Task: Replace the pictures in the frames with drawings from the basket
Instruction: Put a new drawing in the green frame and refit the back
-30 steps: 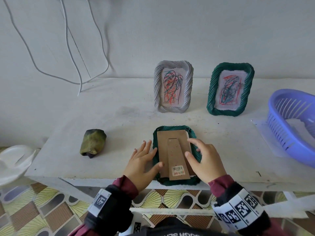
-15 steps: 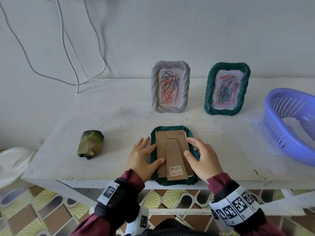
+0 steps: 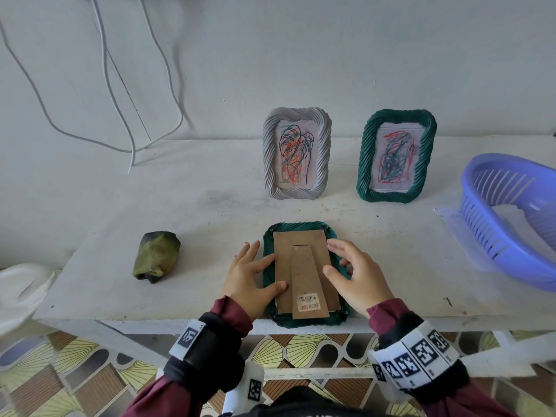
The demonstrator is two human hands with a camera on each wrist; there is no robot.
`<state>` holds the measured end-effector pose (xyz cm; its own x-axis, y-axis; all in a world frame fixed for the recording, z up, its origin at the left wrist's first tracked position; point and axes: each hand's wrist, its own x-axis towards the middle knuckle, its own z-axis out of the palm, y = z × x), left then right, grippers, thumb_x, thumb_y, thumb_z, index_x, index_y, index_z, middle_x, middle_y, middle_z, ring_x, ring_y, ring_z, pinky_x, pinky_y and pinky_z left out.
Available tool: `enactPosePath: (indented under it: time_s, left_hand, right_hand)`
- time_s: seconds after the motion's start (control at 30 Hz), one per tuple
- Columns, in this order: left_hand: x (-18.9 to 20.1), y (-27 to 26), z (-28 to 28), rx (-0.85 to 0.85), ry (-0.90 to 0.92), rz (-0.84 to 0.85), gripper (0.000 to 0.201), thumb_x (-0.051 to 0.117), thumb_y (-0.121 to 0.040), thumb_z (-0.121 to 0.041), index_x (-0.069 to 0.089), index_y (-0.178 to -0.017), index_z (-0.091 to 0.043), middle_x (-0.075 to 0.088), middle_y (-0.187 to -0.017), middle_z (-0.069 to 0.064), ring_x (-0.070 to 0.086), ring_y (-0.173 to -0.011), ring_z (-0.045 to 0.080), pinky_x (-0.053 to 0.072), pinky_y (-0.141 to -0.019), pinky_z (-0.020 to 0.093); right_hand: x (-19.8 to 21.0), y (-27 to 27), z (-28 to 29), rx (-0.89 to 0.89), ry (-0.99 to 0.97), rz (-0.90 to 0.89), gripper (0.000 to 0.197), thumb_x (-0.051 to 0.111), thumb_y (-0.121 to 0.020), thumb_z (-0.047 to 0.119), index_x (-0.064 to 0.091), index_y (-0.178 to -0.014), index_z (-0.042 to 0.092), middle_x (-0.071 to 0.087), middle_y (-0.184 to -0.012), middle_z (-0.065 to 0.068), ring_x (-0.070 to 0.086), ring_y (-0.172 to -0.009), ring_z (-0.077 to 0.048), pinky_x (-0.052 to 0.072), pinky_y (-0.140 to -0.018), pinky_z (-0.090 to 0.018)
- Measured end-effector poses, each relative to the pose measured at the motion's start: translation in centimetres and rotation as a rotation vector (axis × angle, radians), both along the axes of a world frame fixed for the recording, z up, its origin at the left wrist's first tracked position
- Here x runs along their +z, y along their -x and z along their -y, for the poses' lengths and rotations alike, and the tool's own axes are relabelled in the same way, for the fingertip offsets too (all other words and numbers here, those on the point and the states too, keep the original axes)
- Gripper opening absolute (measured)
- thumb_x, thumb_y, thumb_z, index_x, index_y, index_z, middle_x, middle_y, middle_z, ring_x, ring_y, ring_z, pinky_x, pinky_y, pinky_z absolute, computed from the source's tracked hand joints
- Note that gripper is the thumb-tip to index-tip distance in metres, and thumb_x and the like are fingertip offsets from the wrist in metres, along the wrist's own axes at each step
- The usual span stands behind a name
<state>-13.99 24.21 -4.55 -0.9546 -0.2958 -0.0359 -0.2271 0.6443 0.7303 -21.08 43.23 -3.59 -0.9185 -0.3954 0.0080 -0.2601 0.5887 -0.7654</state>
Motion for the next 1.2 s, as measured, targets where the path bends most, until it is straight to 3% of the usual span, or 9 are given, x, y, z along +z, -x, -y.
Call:
enactPosePath:
  time_s: [0.17, 0.27, 0.37, 0.53, 0.83, 0.97, 1.07, 1.2]
  left_hand:
    - [-0.1, -0.7, -0.3, 0.025, 0.006, -0.034, 0.044, 0.061, -0.086, -0.022, 0.051, -0.128, -0.023, 0.025, -0.151, -0.002, 0.008, -0.142, 0.012, 0.009, -0.114, 0.028]
    - [-0.5, -1.3, 0.0, 0.016, -0.007, -0.067, 0.036, 0.055, -0.089, -0.013, 0.056, -0.123, -0.025, 0.028, -0.149, -0.002, 0.011, -0.142, 0.011, 0.009, -0.112, 0.023]
    - [-0.7, -1.7, 0.4, 0.004, -0.017, -0.091, 0.034, 0.057, -0.087, -0.010, 0.060, -0.117, -0.028, 0.031, -0.148, -0.002, 0.014, -0.141, 0.010, 0.011, -0.110, 0.021]
    - [-0.9, -1.9, 0.5, -0.007, -0.024, -0.079, 0.034, 0.059, -0.087, -0.012, 0.061, -0.115, -0.030, 0.031, -0.148, -0.004, 0.014, -0.140, 0.009, 0.011, -0.110, 0.021]
    - [-0.7, -2.1, 0.7, -0.057, -0.056, -0.065, 0.034, 0.058, -0.087, -0.011, 0.061, -0.116, -0.028, 0.030, -0.148, -0.007, 0.009, -0.132, -0.002, 0.009, -0.111, 0.021]
    - [-0.5, -2.1, 0.7, -0.049, -0.051, -0.052, 0.033, 0.060, -0.086, -0.013, 0.061, -0.116, -0.029, 0.029, -0.148, -0.006, 0.011, -0.139, 0.005, 0.009, -0.110, 0.020]
    - [-0.4, -2.1, 0.5, -0.013, -0.050, -0.044, 0.032, 0.065, -0.082, -0.025, 0.062, -0.113, -0.032, 0.031, -0.148, -0.004, 0.013, -0.140, 0.007, 0.013, -0.113, 0.027]
    - [0.1, -2.0, 0.0, 0.035, -0.068, -0.029, 0.040, 0.071, -0.071, -0.044, 0.064, -0.108, -0.031, 0.034, -0.147, -0.003, 0.015, -0.140, 0.008, 0.016, -0.112, 0.029]
  right_hand:
    - [-0.6, -0.2, -0.2, -0.027, -0.062, -0.096, 0.044, 0.062, -0.083, 0.019, 0.050, -0.125, 0.029, 0.059, -0.111, 0.001, 0.047, -0.097, -0.008, 0.034, -0.080, -0.018]
    - [-0.7, -0.3, -0.4, -0.038, -0.021, -0.143, 0.040, 0.060, -0.085, 0.015, 0.052, -0.123, 0.025, 0.063, -0.114, 0.012, 0.051, -0.099, -0.012, 0.041, -0.084, -0.023]
    - [-0.6, -0.2, -0.8, -0.010, -0.001, -0.103, 0.040, 0.058, -0.086, 0.011, 0.051, -0.123, 0.024, 0.059, -0.112, 0.022, 0.053, -0.088, -0.008, 0.041, -0.081, -0.017]
    - [-0.7, 0.0, -1.7, 0.023, 0.048, -0.019, 0.048, 0.062, -0.083, 0.007, 0.047, -0.121, 0.031, 0.056, -0.110, 0.030, 0.055, -0.089, -0.003, 0.040, -0.076, -0.005]
    - [-0.5, 0.3, -2.6, 0.078, 0.081, 0.082, 0.055, 0.067, -0.081, 0.010, 0.042, -0.119, 0.041, 0.055, -0.110, 0.034, 0.053, -0.090, 0.008, 0.036, -0.075, 0.003]
    - [-0.4, 0.4, -2.5, 0.088, 0.049, 0.069, 0.056, 0.066, -0.081, 0.009, 0.043, -0.123, 0.037, 0.055, -0.111, 0.031, 0.051, -0.092, 0.005, 0.036, -0.076, 0.001]
    - [-0.3, 0.4, -2.5, 0.100, 0.024, 0.041, 0.055, 0.066, -0.081, 0.010, 0.042, -0.124, 0.036, 0.055, -0.112, 0.030, 0.051, -0.091, 0.004, 0.037, -0.077, -0.002]
    - [-0.4, 0.1, -2.4, 0.110, 0.001, -0.006, 0.050, 0.064, -0.084, 0.019, 0.043, -0.128, 0.031, 0.052, -0.114, 0.031, 0.052, -0.098, -0.003, 0.039, -0.088, -0.017]
